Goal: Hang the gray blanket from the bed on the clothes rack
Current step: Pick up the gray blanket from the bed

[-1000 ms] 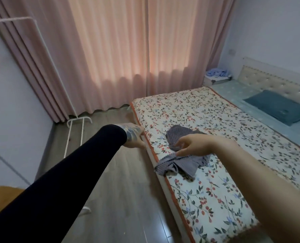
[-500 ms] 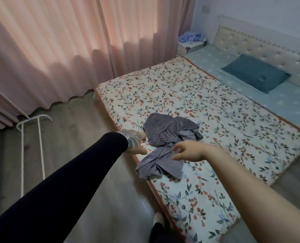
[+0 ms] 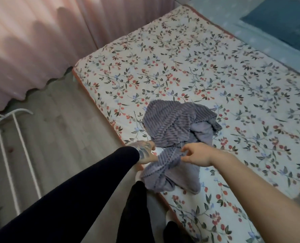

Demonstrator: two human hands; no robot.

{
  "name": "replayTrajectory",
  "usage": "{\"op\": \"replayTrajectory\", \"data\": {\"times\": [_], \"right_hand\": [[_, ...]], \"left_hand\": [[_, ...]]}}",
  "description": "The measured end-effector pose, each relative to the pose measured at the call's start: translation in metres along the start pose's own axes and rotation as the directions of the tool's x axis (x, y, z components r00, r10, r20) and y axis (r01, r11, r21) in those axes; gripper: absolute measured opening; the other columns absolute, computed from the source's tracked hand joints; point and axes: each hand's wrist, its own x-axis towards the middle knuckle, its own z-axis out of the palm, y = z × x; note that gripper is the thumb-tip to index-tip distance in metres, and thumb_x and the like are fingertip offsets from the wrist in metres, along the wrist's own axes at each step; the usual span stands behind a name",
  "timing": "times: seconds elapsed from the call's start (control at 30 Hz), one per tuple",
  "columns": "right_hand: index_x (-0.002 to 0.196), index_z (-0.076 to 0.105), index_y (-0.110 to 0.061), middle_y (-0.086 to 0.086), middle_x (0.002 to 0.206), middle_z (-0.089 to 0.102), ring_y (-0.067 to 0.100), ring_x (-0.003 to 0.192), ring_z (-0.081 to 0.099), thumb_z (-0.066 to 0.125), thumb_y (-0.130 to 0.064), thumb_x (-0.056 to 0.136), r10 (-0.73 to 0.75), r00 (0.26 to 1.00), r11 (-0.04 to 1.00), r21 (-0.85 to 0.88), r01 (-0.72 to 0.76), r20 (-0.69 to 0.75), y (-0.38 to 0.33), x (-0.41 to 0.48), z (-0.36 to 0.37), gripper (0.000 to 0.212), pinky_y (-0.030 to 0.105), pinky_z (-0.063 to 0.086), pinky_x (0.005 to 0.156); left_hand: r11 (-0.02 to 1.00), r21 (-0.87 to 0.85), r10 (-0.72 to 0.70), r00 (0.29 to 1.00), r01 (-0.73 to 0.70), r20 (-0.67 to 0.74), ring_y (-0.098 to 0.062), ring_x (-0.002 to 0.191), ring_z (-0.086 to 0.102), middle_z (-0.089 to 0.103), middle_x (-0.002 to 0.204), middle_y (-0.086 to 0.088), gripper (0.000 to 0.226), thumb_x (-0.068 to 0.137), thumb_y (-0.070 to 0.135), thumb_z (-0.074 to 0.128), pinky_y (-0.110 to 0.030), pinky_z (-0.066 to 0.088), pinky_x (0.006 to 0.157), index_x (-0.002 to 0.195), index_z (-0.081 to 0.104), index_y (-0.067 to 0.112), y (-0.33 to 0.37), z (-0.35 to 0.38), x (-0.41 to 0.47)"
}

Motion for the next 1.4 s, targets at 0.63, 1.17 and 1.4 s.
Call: {"op": "replayTrajectory", "data": {"times": [0.63, 1.17, 1.4], "right_hand": [[0.150, 0.042, -0.030, 0.015, 0.173, 0.011, 0.043, 0.131, 0.056, 0.060, -0.022, 0.101, 0.370, 0.863, 0.928, 0.186, -0.323, -0.345, 0.085, 0.309, 0.104, 0.053, 0.049, 0.057, 0.089], [0.106, 0.068, -0.024, 0.025, 0.109, 0.067, 0.041, 0.099, 0.066, 0.051, -0.032, 0.110, 0.269, 0.924, 0.290, 0.938, 0.190, -0.270, 0.039, 0.136, 0.095, 0.019, 0.039, 0.055, 0.082], [0.093, 0.073, -0.023, 0.011, 0.096, 0.070, 0.026, 0.093, 0.068, 0.061, -0.047, 0.096, 0.148, 0.867, 0.215, 0.871, 0.441, -0.476, -0.001, 0.008, -0.002, 0.027, 0.051, 0.052, 0.096]], "left_hand": [[0.884, 0.424, 0.248, 0.967, -0.199, -0.064, -0.036, 0.153, 0.023, 0.015, 0.169, -0.015, 0.065, 0.098, 0.056, 0.048, -0.050, 0.029, 0.117, 0.155, 0.030, 0.030, -0.070, 0.113, 0.361], [0.922, 0.007, 0.386, 0.916, -0.388, -0.105, -0.027, 0.111, 0.062, 0.062, 0.123, 0.001, 0.039, 0.086, 0.045, 0.037, -0.031, 0.046, 0.088, 0.118, 0.049, 0.025, -0.024, 0.043, 0.205], [0.780, -0.529, 0.245, 0.942, -0.333, -0.230, -0.050, 0.131, 0.048, 0.048, 0.142, -0.037, 0.054, 0.104, 0.002, 0.054, -0.047, 0.036, 0.116, 0.151, 0.032, -0.015, 0.041, -0.009, 0.073]]}}
